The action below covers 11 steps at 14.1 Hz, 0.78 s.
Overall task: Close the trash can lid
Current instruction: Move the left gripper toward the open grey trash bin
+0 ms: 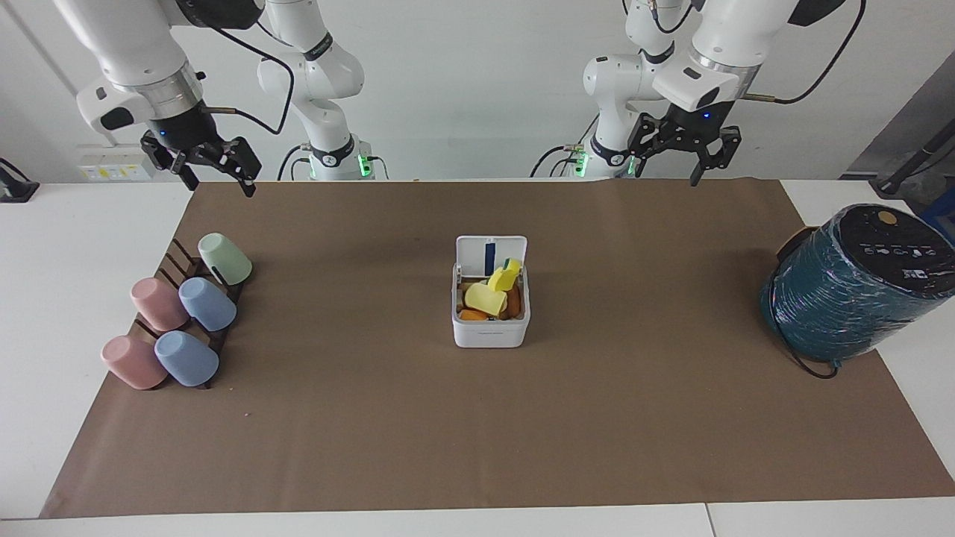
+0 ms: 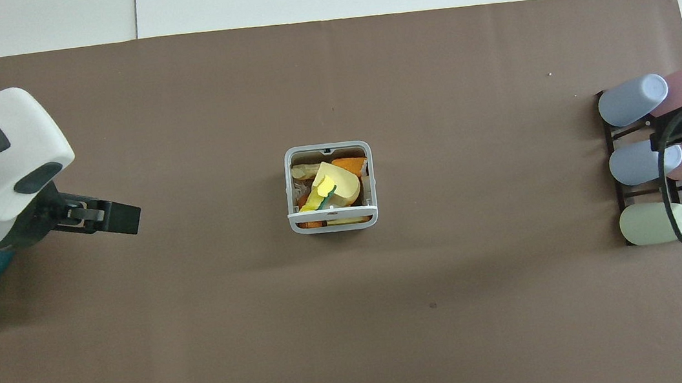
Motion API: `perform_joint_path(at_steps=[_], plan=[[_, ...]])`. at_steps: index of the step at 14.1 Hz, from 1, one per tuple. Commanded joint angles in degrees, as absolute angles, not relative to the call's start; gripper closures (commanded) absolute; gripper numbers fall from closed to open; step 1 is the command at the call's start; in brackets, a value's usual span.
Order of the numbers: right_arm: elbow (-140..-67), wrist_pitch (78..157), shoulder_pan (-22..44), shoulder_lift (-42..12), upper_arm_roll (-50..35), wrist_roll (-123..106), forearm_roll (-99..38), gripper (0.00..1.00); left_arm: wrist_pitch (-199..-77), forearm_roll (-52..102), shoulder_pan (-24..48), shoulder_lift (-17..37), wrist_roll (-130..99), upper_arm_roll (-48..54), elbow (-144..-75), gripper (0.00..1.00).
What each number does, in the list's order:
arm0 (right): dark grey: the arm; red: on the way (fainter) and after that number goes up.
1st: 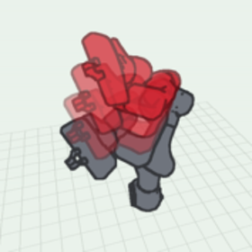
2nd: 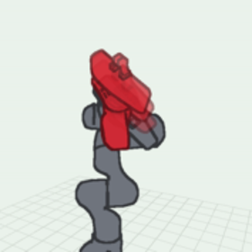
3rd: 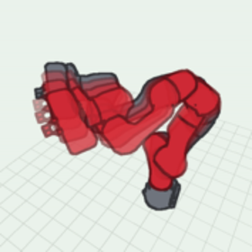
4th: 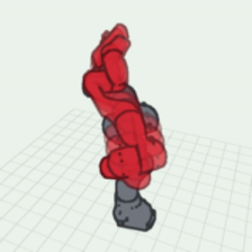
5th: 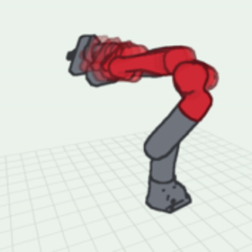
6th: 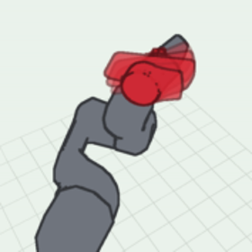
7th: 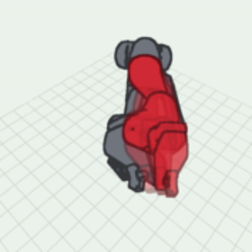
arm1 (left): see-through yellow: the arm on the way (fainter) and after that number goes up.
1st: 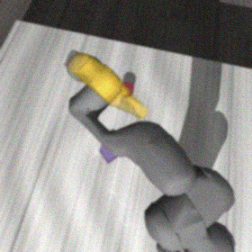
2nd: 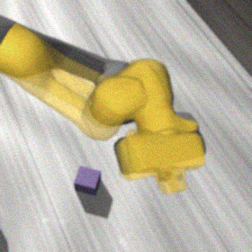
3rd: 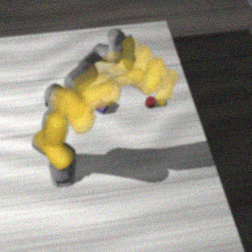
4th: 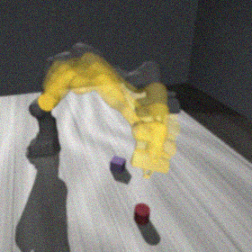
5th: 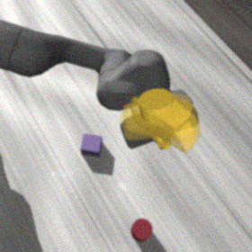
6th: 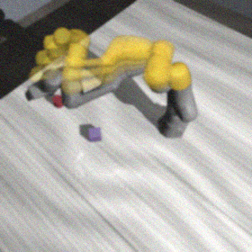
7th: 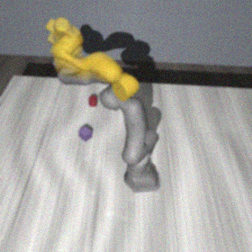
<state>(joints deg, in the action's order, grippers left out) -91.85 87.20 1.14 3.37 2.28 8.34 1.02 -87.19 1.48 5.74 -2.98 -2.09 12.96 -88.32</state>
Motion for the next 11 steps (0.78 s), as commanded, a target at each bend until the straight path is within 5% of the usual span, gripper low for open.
perform_joint_path(at_steps=[1, 11], plan=[[-92.81, 86.49, 0.70, 4.48, 1.93, 9.23, 0.00, 0.00, -89.29, 2.02, 6.06, -4.04, -5.79, 15.72, -89.47, 0.14], [-92.81, 86.48, 0.70, 4.48, 1.93, 9.32, 0.00, 0.00, -96.50, 2.29, 15.37, -3.43, -18.36, 17.49, -92.02, 0.13]])
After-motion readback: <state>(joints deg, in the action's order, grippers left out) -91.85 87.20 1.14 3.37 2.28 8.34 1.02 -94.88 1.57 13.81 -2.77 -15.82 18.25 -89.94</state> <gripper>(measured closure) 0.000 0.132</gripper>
